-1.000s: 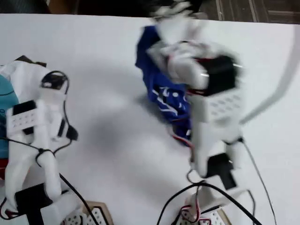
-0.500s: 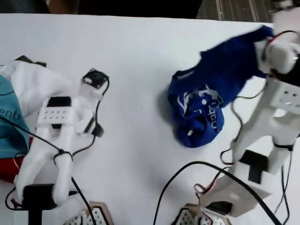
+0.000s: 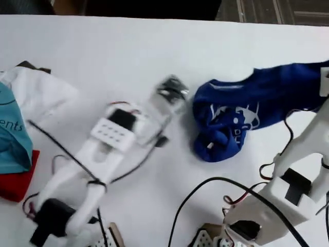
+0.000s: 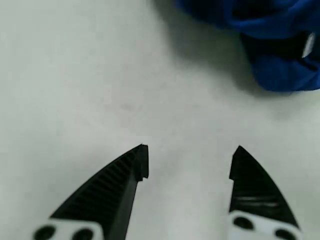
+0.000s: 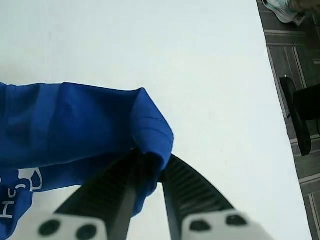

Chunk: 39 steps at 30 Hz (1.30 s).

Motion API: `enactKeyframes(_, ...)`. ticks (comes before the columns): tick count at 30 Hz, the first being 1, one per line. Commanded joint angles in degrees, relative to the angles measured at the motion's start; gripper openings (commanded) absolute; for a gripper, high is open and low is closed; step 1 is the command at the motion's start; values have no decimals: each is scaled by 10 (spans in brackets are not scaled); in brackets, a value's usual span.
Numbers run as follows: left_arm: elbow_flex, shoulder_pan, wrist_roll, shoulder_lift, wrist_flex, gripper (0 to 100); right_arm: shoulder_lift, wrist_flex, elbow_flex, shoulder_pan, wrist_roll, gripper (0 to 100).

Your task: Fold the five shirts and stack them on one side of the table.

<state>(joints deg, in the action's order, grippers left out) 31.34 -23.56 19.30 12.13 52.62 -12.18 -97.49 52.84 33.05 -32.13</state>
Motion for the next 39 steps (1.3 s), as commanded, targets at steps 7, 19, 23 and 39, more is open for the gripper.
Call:
enactKeyframes(7,-286,-113,-8,-280,80,283,7,0,2,58,-4,20)
enactKeyframes(19,-639,-177,-10,-510,234,279,7,0,2,63,-4,20)
enactKeyframes(23,-647,-172,-6,-564,234,277,7,0,2,63,-4,20)
enactKeyframes(39,-826,-14,22,-535,395,24,8,-1,-31,36,2,20)
